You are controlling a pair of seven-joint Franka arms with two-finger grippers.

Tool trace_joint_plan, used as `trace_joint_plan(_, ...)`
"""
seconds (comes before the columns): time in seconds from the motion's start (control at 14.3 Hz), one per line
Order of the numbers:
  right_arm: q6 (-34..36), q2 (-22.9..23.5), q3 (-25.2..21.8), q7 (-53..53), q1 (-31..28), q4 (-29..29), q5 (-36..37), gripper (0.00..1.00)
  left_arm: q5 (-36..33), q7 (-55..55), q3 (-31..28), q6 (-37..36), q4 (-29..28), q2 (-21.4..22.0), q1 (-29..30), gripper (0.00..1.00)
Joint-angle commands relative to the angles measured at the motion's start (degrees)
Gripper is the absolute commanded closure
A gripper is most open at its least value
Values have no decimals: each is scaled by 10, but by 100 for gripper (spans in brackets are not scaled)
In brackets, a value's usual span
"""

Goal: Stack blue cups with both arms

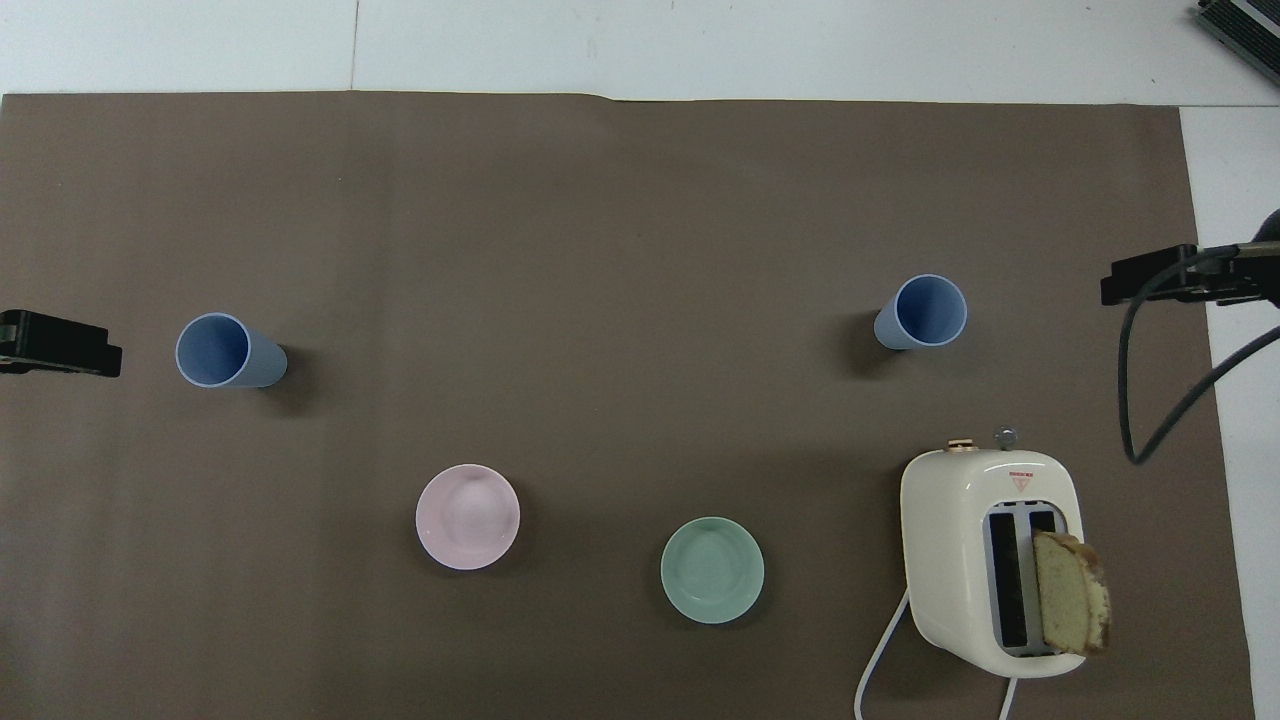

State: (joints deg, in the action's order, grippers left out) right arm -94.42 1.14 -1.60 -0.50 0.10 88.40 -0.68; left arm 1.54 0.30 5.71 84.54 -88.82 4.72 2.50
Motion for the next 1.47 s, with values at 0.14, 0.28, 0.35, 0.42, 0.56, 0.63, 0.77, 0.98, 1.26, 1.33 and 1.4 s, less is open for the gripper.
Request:
trace_joint_plan(0.14,-3,-5,4,8,-5,7,-3,0,6,1,-3,15,-19,14,-2,0)
trace_joint_plan(0.28,-3,-5,4,8,-5,7,-3,0,6,0,-3,15,-19,14,-2,0)
trace_joint_plan(0.35,-3,-5,4,8,-5,7,-3,0,6,0,-3,15,-19,14,-1,0)
trace_joint_plan(0.42,-3,-5,4,8,-5,7,-3,0,6,1,-3,15,-20,14,1,0)
trace_joint_plan(0.56,-3,-5,4,8,-5,8,-3,0,6,3,-3,21,-34,12,4,0)
trace_joint_plan(0.63,-3,-5,4,8,-5,7,-3,0,6,6,-4,37,-49,12,5,0)
trace_joint_plan(0.77,-3,-5,4,8,-5,7,-3,0,6,5,-4,86,-83,10,19,0)
trace_joint_plan(0.98,-3,-5,4,8,-5,7,-3,0,6,8,-4,137,-126,-1,33,0)
trace_joint_plan(1.26,-3,-5,4,8,-5,7,-3,0,6,9,-4,239,-183,-30,59,0)
trace_joint_plan(1.33,-3,-5,4,8,-5,8,-3,0,6,8,-4,248,-186,-44,65,0)
trace_joint_plan(1.4,-3,-5,4,8,-5,8,-3,0,5,9,-4,255,-189,-58,71,0)
